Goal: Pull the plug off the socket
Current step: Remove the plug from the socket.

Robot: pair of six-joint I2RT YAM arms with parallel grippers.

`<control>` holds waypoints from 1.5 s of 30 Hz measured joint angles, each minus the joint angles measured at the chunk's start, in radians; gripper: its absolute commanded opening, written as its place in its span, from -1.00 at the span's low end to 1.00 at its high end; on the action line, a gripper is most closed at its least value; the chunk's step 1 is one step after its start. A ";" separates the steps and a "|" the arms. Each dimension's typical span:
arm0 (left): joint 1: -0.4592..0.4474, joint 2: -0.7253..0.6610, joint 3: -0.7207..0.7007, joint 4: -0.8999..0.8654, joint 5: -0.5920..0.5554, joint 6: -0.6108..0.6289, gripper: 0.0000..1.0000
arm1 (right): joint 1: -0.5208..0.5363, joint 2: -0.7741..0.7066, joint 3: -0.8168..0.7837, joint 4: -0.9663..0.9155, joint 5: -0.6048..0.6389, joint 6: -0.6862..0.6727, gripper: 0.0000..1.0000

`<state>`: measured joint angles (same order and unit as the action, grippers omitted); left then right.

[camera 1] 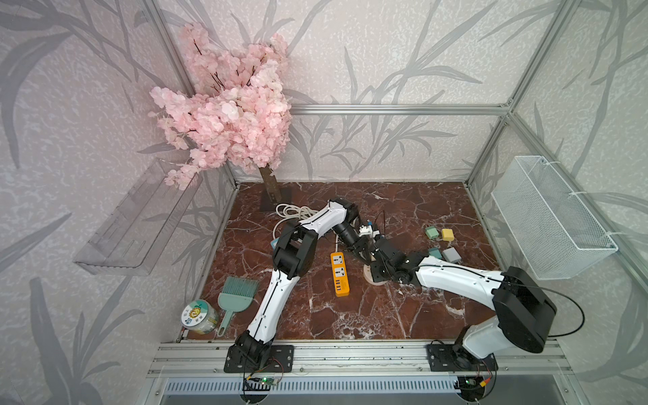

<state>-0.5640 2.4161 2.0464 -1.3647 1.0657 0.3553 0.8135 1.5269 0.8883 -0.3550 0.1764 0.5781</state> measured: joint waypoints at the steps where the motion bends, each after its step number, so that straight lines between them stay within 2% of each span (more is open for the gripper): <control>1: -0.005 -0.024 -0.008 0.004 0.019 -0.004 -1.00 | -0.002 0.003 0.000 0.006 -0.002 -0.001 -1.00; 6: -0.011 -0.084 -0.051 0.054 0.049 -0.035 -1.00 | -0.002 0.011 0.006 0.019 -0.004 -0.001 -1.00; 22: -0.012 -0.101 -0.162 0.181 0.021 -0.143 -1.00 | -0.001 0.019 0.015 0.015 -0.010 -0.008 -1.00; 45: -0.027 -0.097 -0.137 0.195 -0.020 -0.220 -1.00 | -0.003 -0.024 -0.011 0.021 -0.016 -0.014 -1.00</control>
<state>-0.5911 2.3196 1.9095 -1.1694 1.0454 0.1356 0.8101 1.5032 0.8772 -0.3344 0.1600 0.5636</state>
